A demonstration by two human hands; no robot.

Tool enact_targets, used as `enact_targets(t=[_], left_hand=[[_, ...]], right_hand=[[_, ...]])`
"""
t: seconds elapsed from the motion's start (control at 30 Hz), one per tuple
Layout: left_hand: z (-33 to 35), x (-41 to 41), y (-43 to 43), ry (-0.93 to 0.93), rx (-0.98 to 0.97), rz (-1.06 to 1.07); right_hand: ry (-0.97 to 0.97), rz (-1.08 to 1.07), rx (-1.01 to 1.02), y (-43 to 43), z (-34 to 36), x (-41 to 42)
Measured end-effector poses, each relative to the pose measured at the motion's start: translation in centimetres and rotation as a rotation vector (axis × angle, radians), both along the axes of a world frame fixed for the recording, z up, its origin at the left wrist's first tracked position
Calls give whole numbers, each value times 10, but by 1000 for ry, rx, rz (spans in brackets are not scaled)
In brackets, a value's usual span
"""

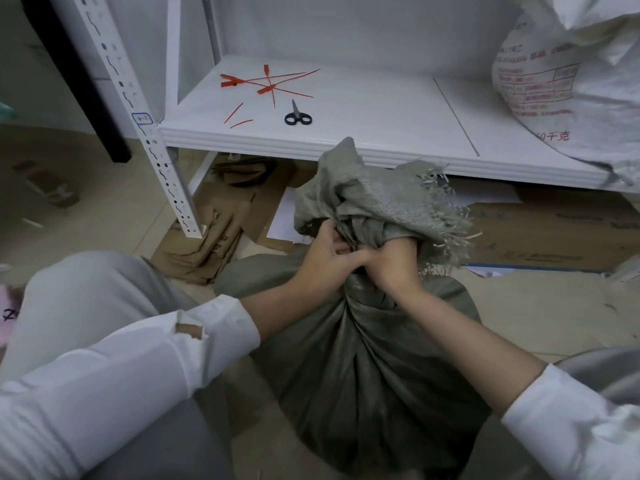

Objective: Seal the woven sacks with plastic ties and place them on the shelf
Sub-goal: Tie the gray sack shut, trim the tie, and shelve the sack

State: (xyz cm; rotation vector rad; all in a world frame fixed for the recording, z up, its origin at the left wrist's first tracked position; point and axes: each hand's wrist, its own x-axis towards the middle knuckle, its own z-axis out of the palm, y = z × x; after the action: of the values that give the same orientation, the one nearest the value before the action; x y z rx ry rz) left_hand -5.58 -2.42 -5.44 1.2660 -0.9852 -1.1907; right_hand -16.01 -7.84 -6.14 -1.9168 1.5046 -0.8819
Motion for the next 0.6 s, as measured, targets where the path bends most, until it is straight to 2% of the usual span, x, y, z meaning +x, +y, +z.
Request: enact_targets(t=[0.1, 0.2, 0.27, 0.33, 0.4, 0.43, 0.53, 0.6], left_hand=[[-4, 11, -7, -74, 13, -37], [-12, 17, -9, -187, 42, -46], [-23, 19, -9, -195, 52, -39], [-30, 21, -8, -213, 44, -2], [-33, 22, -8, -273, 44, 62], [-34, 23, -9, -292, 33, 100], [-23, 22, -8, -308, 1, 261], [-17, 20, -10, -124, 67, 340]], right_hand=[[157, 162, 108, 18, -2, 4], [153, 321, 209, 37, -16, 12], [235, 346, 258, 43, -25, 11], [418, 390, 251, 45, -27, 4], [538, 433, 160, 46, -22, -1], [548, 457, 119, 45, -21, -3], [519, 530, 171, 44, -21, -1], [436, 512, 209, 42, -23, 2]])
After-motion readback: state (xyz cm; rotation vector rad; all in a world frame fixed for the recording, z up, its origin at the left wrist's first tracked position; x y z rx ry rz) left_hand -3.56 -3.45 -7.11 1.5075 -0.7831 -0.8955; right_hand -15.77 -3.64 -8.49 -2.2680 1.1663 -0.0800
